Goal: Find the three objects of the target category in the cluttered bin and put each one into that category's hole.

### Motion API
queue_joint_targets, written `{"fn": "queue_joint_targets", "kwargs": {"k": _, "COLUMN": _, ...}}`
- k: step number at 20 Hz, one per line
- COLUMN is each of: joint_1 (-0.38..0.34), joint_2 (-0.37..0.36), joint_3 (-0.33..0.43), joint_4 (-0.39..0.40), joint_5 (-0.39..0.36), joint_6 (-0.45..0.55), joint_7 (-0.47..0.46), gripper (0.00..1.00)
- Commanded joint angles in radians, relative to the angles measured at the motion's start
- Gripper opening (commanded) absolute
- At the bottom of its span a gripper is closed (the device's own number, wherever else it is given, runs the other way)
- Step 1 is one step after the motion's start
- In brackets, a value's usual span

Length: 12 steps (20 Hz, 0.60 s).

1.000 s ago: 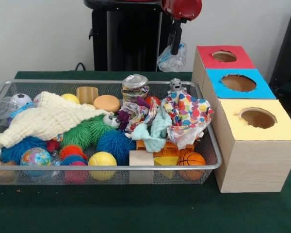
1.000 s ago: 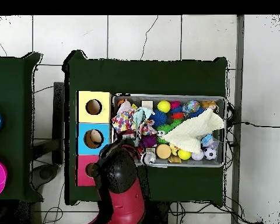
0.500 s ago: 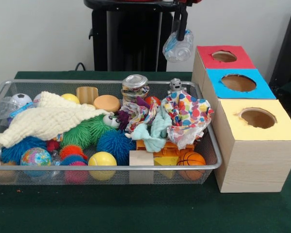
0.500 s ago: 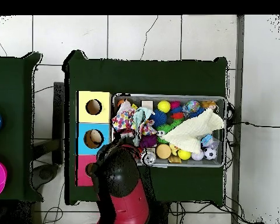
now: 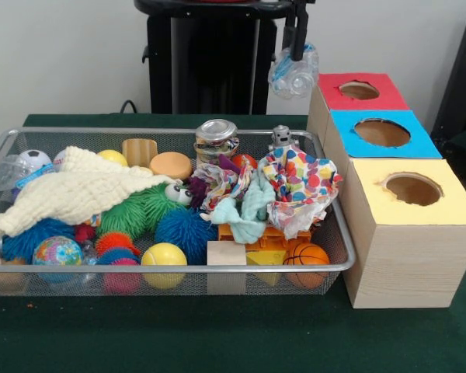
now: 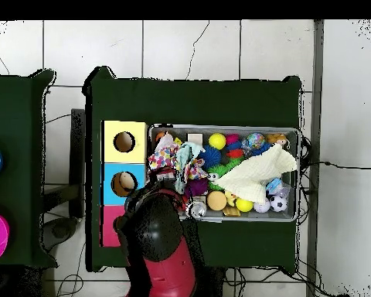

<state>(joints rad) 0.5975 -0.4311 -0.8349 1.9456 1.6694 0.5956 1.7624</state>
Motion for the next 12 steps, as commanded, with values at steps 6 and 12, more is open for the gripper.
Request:
{"fn": "queue_joint_targets", "kwargs": {"k": 6, "joint_1": -0.035, "joint_2": -0.016, "joint_3": 0.27, "joint_4": -0.069, "joint_5": 0.018, "joint_6": -0.119, "joint_7": 0.217, "gripper": 0.0}}
{"fn": "queue_joint_targets", "kwargs": {"k": 12, "joint_1": -0.046, "joint_2": -0.035, "joint_3": 0.308, "joint_4": -0.071, "joint_5": 0.017, "joint_6": -0.152, "joint_7": 0.235, "gripper": 0.0}}
